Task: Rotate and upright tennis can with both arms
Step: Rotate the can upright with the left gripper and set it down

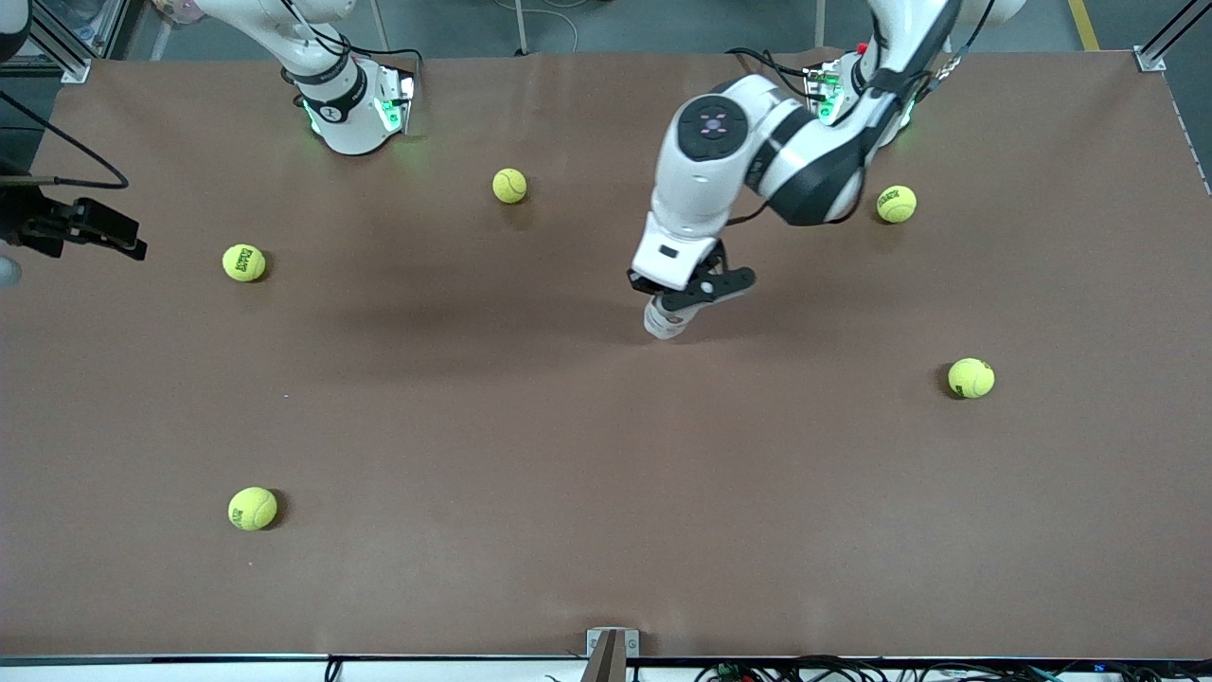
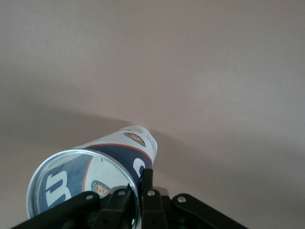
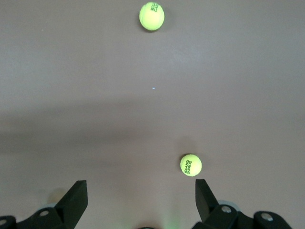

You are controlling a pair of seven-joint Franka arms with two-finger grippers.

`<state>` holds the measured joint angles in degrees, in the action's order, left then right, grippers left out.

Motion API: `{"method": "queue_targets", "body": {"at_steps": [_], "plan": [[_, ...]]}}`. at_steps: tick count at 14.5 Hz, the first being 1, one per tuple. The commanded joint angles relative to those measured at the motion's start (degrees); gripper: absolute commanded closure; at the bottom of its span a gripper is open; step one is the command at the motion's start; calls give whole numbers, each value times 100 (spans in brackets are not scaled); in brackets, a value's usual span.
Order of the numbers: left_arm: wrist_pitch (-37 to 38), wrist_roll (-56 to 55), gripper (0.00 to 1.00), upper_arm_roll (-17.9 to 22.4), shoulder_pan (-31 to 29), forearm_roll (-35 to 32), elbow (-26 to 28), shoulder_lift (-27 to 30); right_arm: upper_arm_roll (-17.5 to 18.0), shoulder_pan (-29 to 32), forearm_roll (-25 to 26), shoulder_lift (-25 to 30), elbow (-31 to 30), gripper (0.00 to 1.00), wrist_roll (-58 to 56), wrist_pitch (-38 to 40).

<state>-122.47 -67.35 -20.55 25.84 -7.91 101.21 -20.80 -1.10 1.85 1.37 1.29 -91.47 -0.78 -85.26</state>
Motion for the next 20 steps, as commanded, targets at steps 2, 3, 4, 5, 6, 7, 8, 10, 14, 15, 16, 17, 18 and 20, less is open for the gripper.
{"method": "queue_targets", "body": {"at_steps": [2,3,4,5,6,7,8,10,14,15,16,17,18,20], "plan": [[496,-208,100,51,333,-369,-628,-608,-153,-184,-49,678,-713,0,43,-183],[523,-226,100,51,351,-378,-708,-679,-171,-228,-49,749,-801,0,43,-201],[531,-226,99,60,351,-378,-717,-697,-172,-237,-49,767,-802,0,43,-184],[532,-209,95,52,351,-378,-726,-697,-180,-246,-49,802,-793,0,43,-166],[540,-191,85,51,342,-378,-761,-697,-189,-238,-49,863,-793,0,35,-149],[549,-191,66,60,342,-370,-787,-697,-215,-211,-49,942,-785,0,26,-131],[584,-208,46,60,342,-361,-805,-697,-224,-202,-49,1012,-776,0,17,-105],[715,-243,9,69,325,-317,-944,-645,-277,-185,-49,1057,-784,0,-18,-96],[1549,-235,0,87,228,-299,-1726,-583,-277,-185,-58,1048,-793,0,-18,-104],[1664,-226,0,104,176,-325,-1815,-461,-277,-202,-66,1048,-793,0,-10,-104],[1683,-174,0,113,80,-369,-1816,-329,-277,-211,-119,1048,-793,0,-9,-113],[1683,-147,0,122,-87,-378,-1825,-180,-277,-211,-189,1040,-776,0,-18,-113],[1692,-8,0,113,-280,-431,-1816,-13,-268,-211,-207,1022,-715,0,-10,-105],[1700,457,0,122,-614,-431,-1772,224,-251,-220,-207,874,-408,0,-9,-87]]}}
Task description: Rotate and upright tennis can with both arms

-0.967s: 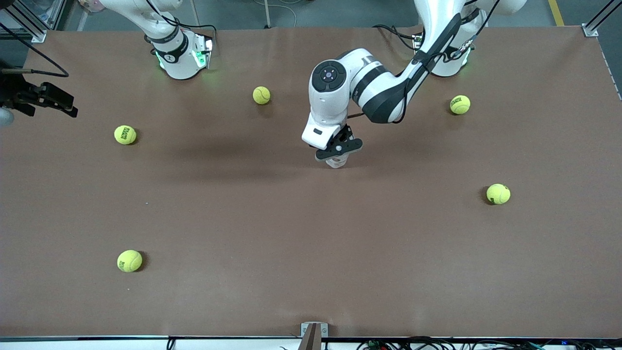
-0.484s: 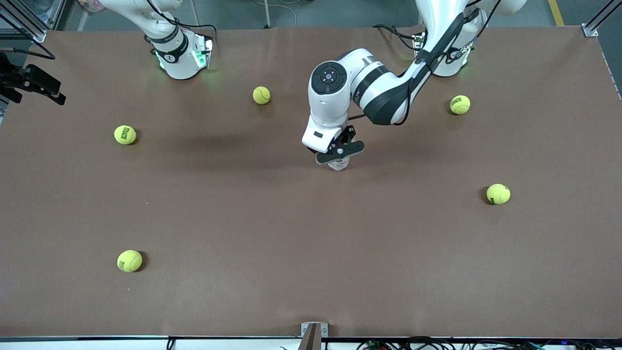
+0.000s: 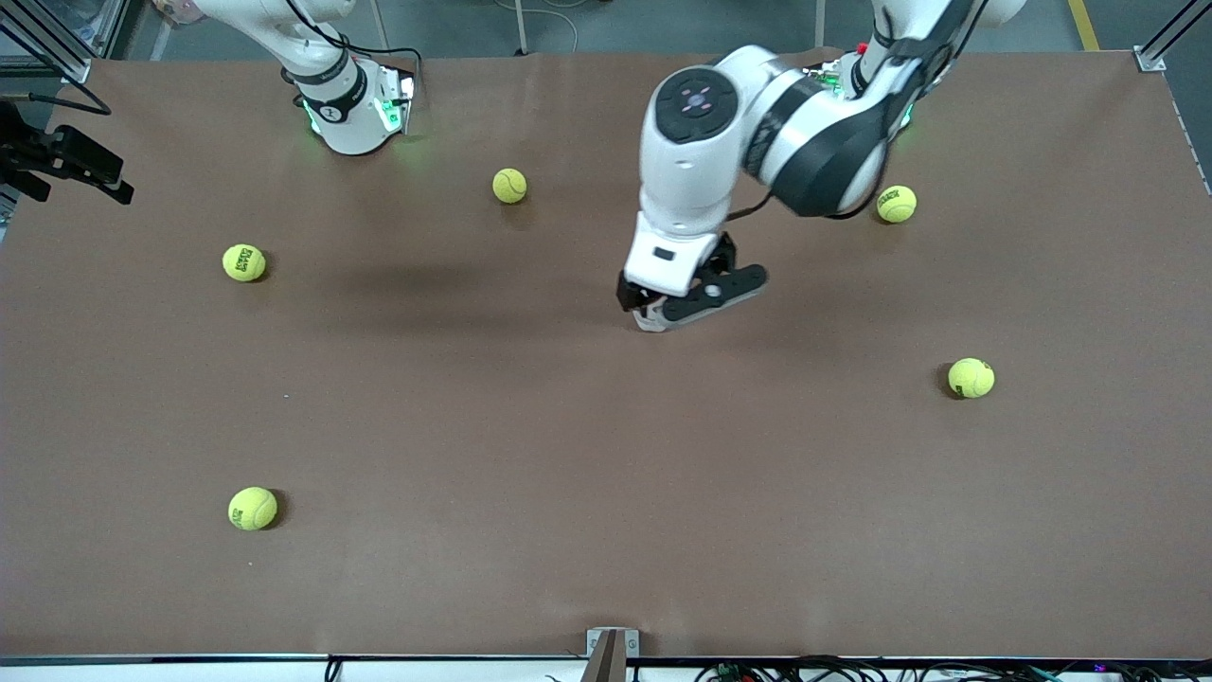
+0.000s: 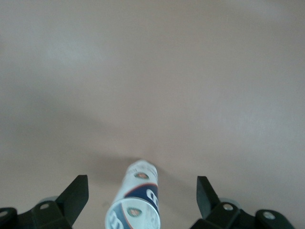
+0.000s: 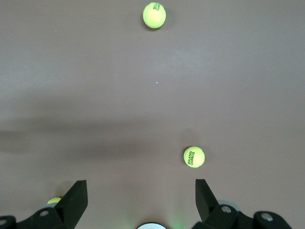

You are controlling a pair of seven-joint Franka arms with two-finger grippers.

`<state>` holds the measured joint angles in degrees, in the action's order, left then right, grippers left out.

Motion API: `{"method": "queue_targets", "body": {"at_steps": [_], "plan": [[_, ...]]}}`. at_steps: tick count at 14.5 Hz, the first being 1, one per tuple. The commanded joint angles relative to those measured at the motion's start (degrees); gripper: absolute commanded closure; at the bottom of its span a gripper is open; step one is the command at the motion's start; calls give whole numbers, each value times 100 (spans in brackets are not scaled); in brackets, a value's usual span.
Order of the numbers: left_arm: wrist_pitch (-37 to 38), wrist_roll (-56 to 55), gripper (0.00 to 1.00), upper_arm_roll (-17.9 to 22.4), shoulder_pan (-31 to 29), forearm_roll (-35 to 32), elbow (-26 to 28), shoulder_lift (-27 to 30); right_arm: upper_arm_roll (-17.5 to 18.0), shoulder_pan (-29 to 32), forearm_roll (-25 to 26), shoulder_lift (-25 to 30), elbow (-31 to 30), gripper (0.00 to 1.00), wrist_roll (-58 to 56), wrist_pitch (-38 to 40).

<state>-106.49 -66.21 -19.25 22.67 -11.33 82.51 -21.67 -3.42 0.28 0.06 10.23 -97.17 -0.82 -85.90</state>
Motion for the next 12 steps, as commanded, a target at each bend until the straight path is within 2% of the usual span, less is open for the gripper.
{"method": "queue_targets", "body": {"at_steps": [1,5,9,12], "plan": [[155,598,0,-9,-507,-97,108,391,-9,-63,-76,-143,311,0,-6,-6],[760,2074,0,-44,-1342,-88,125,891,-1,-72,-76,-513,857,0,3,354],[858,3348,0,-70,-2177,8,581,1524,-9,-89,-68,-513,831,0,-24,504],[858,4087,0,-70,-2871,464,732,1929,-1,-90,-67,-513,805,0,-32,513]]}}
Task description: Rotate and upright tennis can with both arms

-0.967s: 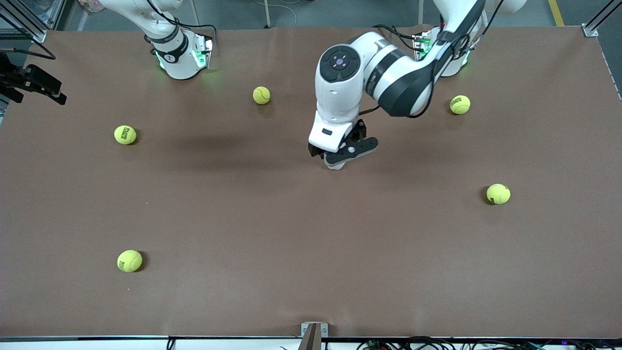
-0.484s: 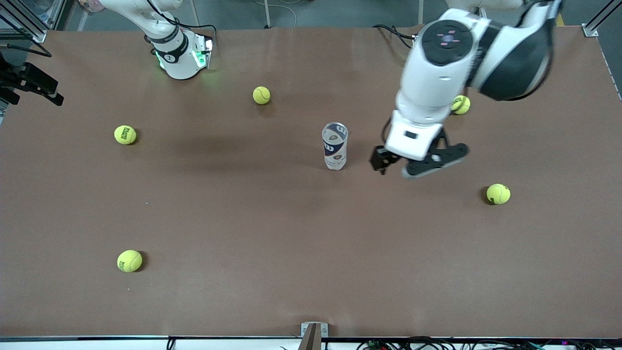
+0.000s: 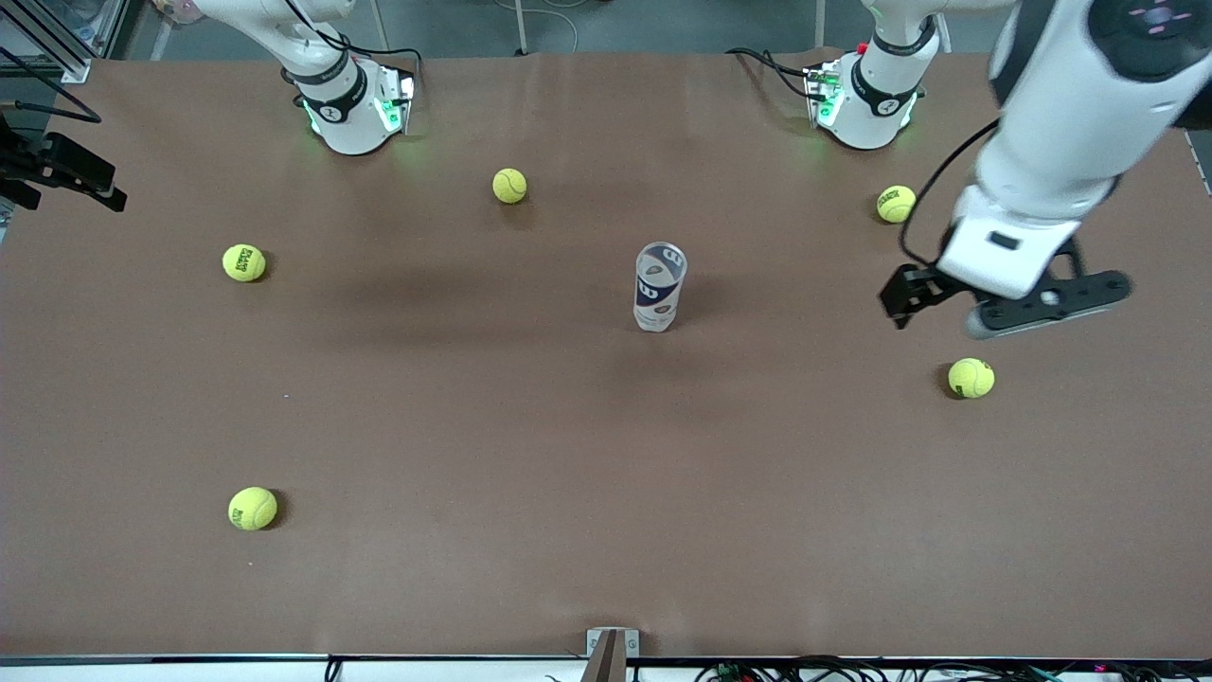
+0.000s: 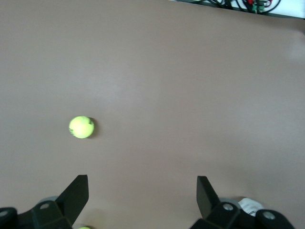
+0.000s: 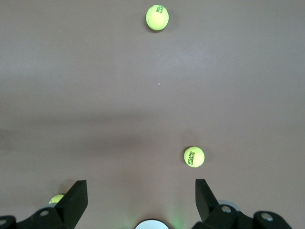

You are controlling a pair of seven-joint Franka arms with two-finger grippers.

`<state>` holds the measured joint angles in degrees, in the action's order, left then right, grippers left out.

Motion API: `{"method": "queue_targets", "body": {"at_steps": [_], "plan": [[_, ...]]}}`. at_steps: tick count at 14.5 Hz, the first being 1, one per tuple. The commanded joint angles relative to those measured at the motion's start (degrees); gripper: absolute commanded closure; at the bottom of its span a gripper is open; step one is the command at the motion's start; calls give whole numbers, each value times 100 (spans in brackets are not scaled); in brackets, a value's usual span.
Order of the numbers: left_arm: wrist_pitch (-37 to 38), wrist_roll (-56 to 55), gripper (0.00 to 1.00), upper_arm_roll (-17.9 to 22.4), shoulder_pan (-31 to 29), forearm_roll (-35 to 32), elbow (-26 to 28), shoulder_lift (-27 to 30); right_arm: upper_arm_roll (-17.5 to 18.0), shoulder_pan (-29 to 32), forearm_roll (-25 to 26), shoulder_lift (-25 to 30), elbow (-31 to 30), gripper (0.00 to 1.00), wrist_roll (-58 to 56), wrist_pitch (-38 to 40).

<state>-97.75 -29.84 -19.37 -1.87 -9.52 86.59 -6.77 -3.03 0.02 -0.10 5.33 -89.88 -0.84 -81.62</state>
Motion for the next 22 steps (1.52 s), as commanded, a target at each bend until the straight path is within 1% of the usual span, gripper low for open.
{"method": "queue_targets", "body": {"at_steps": [1,2,3,4,5,9,11,12,14,15,17,18,20,22], "plan": [[-8,983,0,-58,-611,388,332,509,-40,-55,-52,-14,76,0,-30,85],[45,1607,0,-58,-830,494,332,562,-40,-55,-52,-14,76,0,-21,85],[141,1996,0,-58,-1033,625,324,589,-40,-55,-61,-14,59,0,-21,68],[185,2147,0,-58,-1165,661,324,615,-40,-63,-52,-5,33,0,-21,42],[212,2175,0,-50,-1288,662,298,641,-40,-63,-52,-5,32,0,-21,33],[212,2140,0,-49,-1325,583,96,537,-40,-63,-61,-5,32,0,-21,-2],[221,2193,0,3,-1334,670,-28,475,-40,-63,-52,-5,32,0,-30,-3],[221,2289,0,177,-1299,679,-10,483,-40,-63,-52,-5,24,0,-21,-3],[221,2675,0,538,-1010,854,-10,510,-40,-55,-52,3,24,0,-30,-3],[230,2711,0,861,-765,907,16,562,-40,-55,-52,3,24,0,-21,-3],[440,2712,0,1599,-88,925,51,659,-40,-63,-52,3,24,0,-30,-3],[545,2712,0,1716,10,925,60,711,-40,-63,-52,3,24,0,-30,-11],[616,2546,0,1743,-6,908,-27,695,-40,-63,-52,3,24,0,-21,-11],[625,2527,0,1743,-15,908,-325,633,-40,-63,-52,3,24,0,-30,-20]]}}
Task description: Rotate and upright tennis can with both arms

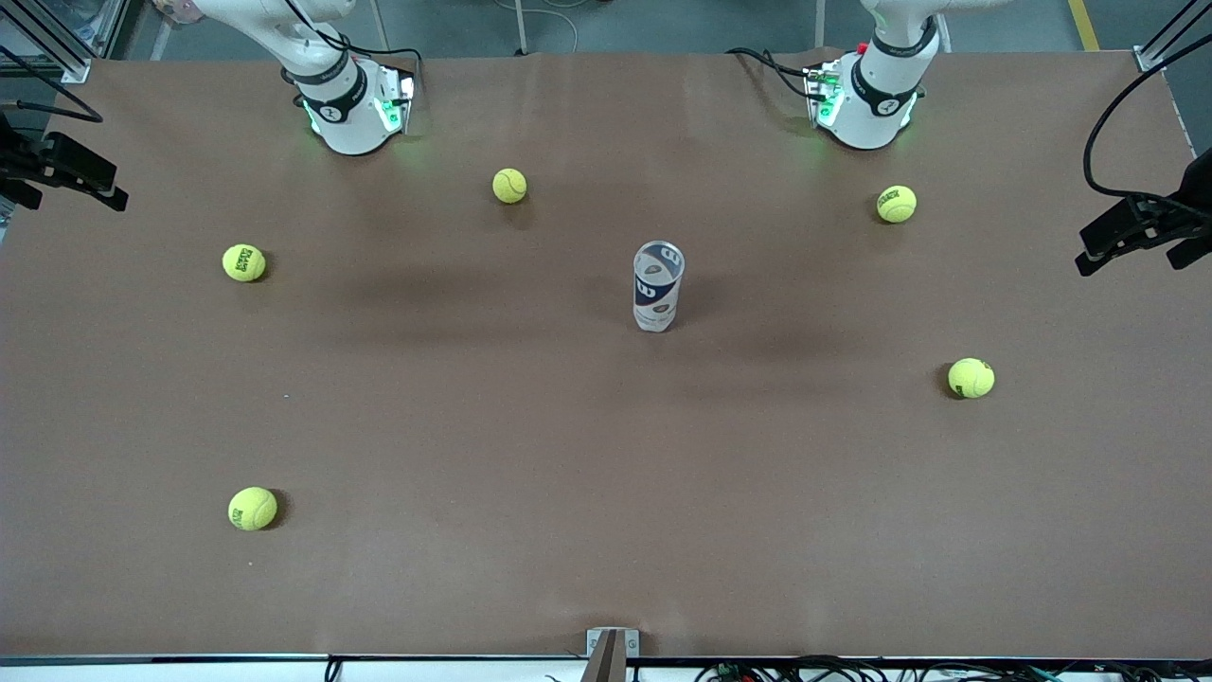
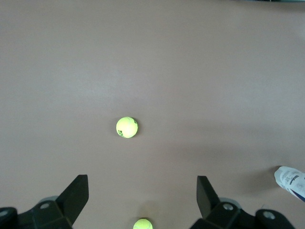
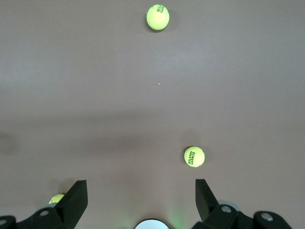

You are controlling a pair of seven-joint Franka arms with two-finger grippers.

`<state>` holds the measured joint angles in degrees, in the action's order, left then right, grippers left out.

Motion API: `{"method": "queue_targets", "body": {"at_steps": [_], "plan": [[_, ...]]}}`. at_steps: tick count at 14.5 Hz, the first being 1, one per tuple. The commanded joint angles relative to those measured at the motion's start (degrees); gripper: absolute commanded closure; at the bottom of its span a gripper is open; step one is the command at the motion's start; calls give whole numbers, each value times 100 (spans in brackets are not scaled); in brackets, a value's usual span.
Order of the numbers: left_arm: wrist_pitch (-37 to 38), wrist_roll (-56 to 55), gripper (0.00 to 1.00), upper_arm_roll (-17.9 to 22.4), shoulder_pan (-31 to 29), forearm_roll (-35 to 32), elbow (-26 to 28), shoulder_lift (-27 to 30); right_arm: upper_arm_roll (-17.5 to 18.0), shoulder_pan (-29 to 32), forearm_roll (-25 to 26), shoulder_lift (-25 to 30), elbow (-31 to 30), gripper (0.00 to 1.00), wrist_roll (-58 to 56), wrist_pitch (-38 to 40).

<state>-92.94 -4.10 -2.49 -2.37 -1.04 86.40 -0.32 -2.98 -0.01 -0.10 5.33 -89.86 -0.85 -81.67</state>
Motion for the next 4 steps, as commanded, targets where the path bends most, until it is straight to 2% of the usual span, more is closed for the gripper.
{"method": "queue_targets", "body": {"at_steps": [1,4], "plan": [[145,-38,0,55,26,61,-351,-12,-44,-61,-52,4,21,0,-20,-16],[145,-47,0,38,78,52,-352,-21,-44,-61,-52,4,21,0,-29,-16]]}}
